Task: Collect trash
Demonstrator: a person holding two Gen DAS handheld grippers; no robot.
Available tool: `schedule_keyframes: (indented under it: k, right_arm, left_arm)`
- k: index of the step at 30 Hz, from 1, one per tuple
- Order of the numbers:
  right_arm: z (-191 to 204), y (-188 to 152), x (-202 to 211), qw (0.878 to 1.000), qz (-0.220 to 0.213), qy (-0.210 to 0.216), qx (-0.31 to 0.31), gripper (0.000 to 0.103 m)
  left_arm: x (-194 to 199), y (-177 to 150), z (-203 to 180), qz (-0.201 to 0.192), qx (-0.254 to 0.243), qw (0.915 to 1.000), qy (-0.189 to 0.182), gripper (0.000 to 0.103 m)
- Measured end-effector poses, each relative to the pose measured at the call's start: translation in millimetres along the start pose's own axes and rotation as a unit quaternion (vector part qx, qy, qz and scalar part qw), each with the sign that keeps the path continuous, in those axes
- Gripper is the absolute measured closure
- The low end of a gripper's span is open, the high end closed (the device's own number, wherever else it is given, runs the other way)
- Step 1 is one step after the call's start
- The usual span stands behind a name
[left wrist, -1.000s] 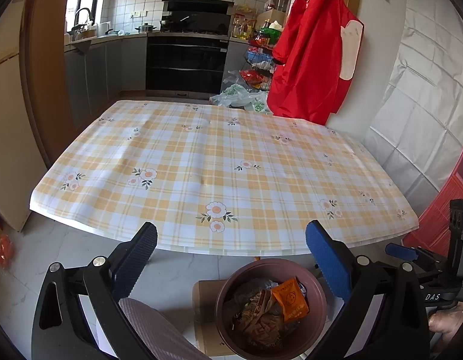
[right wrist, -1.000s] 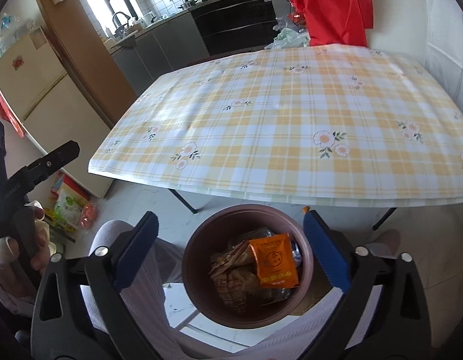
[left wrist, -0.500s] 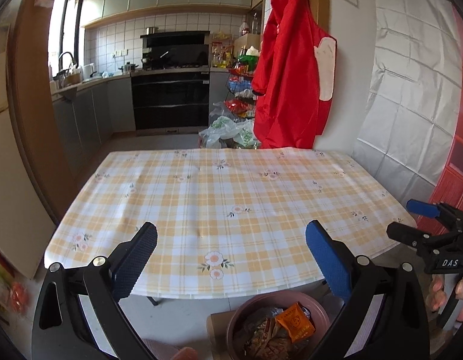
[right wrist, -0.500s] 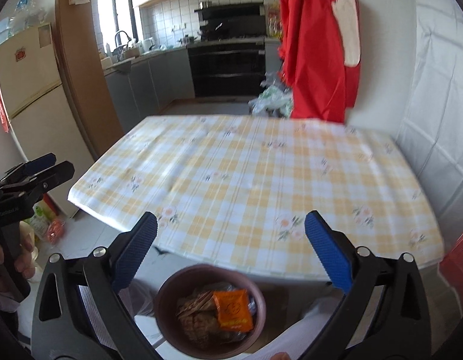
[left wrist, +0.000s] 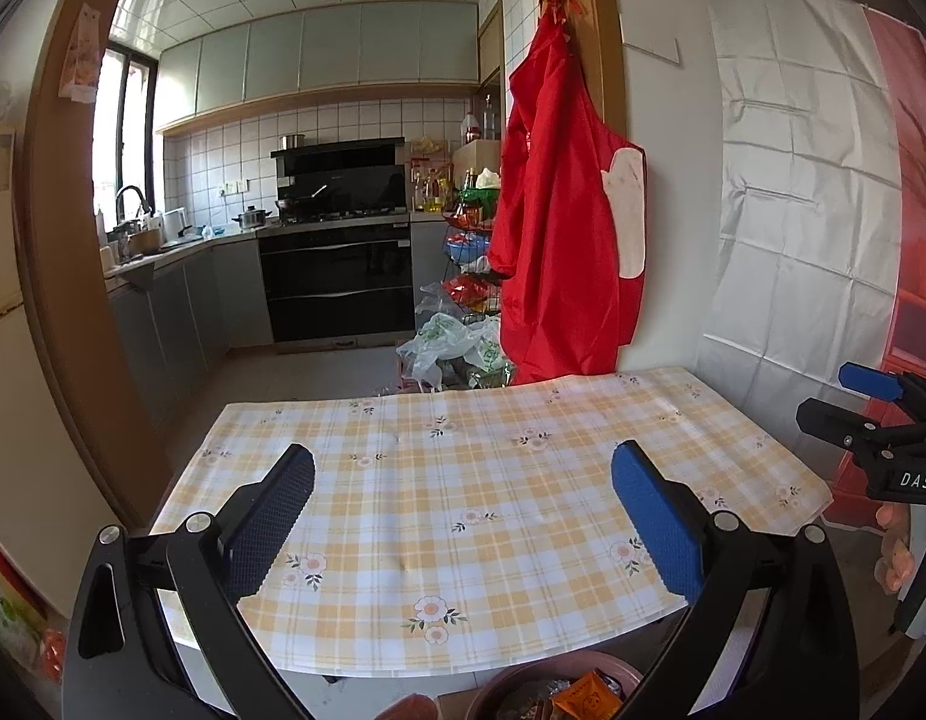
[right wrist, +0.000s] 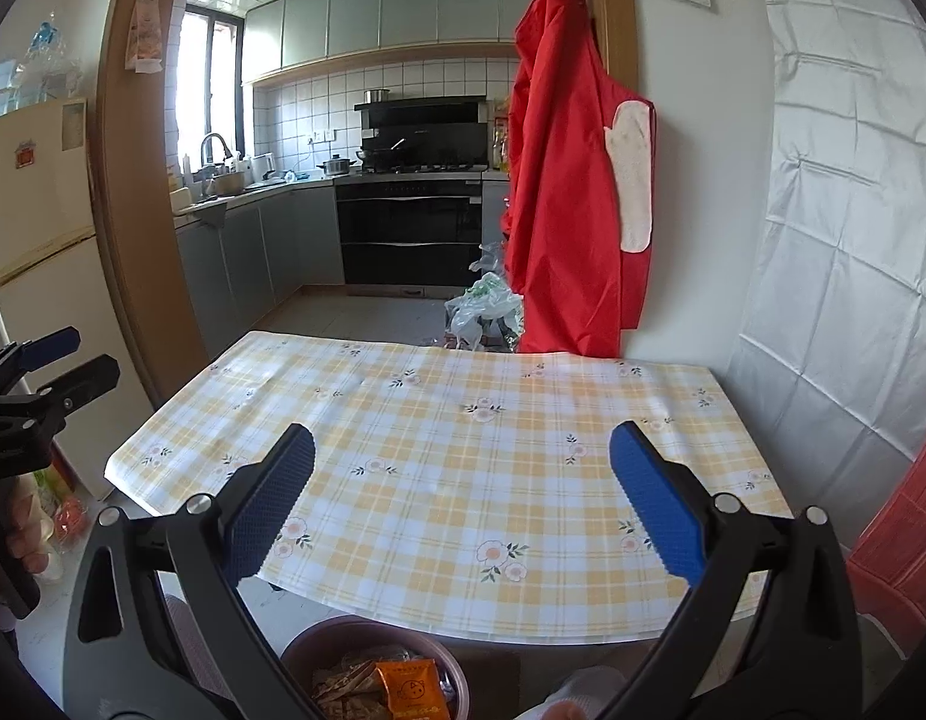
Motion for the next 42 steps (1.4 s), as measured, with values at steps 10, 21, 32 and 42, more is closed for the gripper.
schedule_keyframes:
  k: [10,21,32,42]
  right_arm:
    - [0.3,-4.8,-3.4,1.000,0.009,-0.003,0.003,0.006]
    - [0.9,-6.9,-4.0,1.000,0.013,-0.005,0.004,0.006]
    - [2.9,-7.9,-5.5,1.000,0.015,-0.010,0.010,0.006]
    - [1.6,-6.3,-4.7,1.000,0.014,-0.011,0.010,0.006]
  left_arm:
    - [1.0,-2.1,-6.7,0.002,-0.008,0.9999,0.008,0.006]
    - [2.8,-2.5,-8.9,0.000,-0.014,0.9998,0.011,0.006]
    - [4.0,-2.2,-7.3,-0.001,-0.019,0.9997,0.017,0.006]
    - [1.4,-2.2,-8.0,0.002,-0.023,0.9995,0.022,0.006]
Point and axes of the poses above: each gripper's, at about its wrist camera, not at the fingertips, and x roughly against the way its jaws point, z to its left, y to its top, the point moved 9 cm from there along -x, roughly the way its jaws point, and after that the axes turned 12 degrees about z, right-handed, at the moved point
